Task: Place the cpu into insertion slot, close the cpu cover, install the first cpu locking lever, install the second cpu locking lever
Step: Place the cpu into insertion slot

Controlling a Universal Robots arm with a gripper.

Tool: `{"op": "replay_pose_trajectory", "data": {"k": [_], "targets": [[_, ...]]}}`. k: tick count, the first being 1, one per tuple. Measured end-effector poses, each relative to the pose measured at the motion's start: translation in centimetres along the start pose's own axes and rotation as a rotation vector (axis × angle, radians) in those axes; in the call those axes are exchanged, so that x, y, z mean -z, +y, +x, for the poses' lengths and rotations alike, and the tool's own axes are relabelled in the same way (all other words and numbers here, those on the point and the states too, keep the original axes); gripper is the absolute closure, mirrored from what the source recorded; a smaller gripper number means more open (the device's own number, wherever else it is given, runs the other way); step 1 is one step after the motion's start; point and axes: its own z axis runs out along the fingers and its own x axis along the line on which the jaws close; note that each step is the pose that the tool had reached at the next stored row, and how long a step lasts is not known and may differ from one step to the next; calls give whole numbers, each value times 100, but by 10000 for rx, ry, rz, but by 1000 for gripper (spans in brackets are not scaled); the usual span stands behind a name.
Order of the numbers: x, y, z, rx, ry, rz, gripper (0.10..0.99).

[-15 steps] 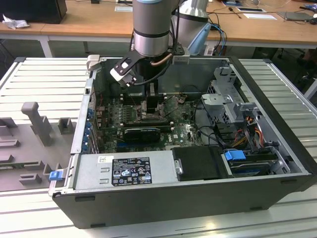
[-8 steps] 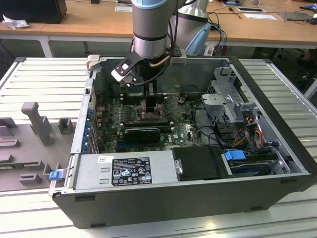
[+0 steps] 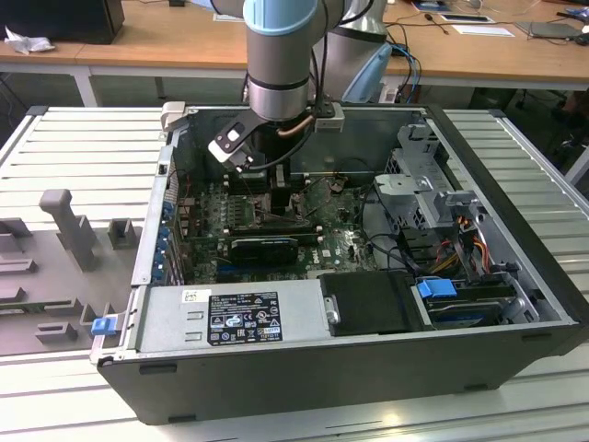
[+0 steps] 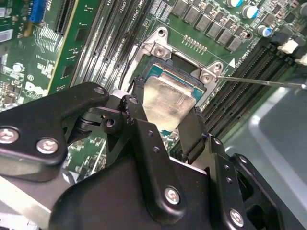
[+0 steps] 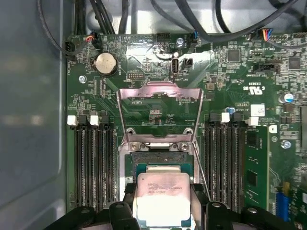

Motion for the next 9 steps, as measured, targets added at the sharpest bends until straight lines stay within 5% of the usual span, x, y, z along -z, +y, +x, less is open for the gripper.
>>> {"op": "replay_pose_trajectory", "data": {"k": [9], "targets": [[-74,15,-1,-42,0,-1,557]]}}
